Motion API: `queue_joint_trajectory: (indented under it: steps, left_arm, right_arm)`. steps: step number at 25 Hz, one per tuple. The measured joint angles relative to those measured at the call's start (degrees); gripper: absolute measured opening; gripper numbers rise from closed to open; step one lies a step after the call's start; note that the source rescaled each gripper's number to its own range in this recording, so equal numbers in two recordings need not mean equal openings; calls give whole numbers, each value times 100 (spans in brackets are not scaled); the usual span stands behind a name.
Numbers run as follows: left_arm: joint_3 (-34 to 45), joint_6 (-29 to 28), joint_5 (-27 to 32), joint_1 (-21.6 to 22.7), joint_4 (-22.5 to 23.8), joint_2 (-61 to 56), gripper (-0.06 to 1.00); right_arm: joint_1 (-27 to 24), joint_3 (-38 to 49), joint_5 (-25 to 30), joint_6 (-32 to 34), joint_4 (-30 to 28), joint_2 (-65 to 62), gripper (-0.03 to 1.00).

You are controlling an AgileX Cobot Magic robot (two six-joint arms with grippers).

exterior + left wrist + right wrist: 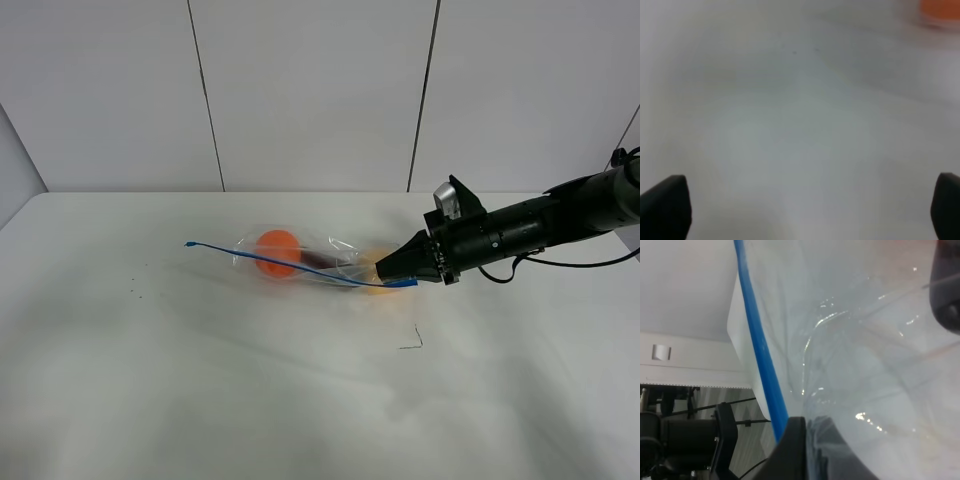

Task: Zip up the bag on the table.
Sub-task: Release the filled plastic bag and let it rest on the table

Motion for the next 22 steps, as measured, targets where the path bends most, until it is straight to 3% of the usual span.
queue_joint_trajectory:
  steps: [13, 22]
  left_arm:
    - [192, 77, 395, 0, -109, -1646, 100]
    - [287, 198, 533, 0, -128, -1702, 100]
  right_arm:
    - [0, 0, 0, -62, -4, 0, 0]
    - [0, 0, 0, -69, -24, 0, 0]
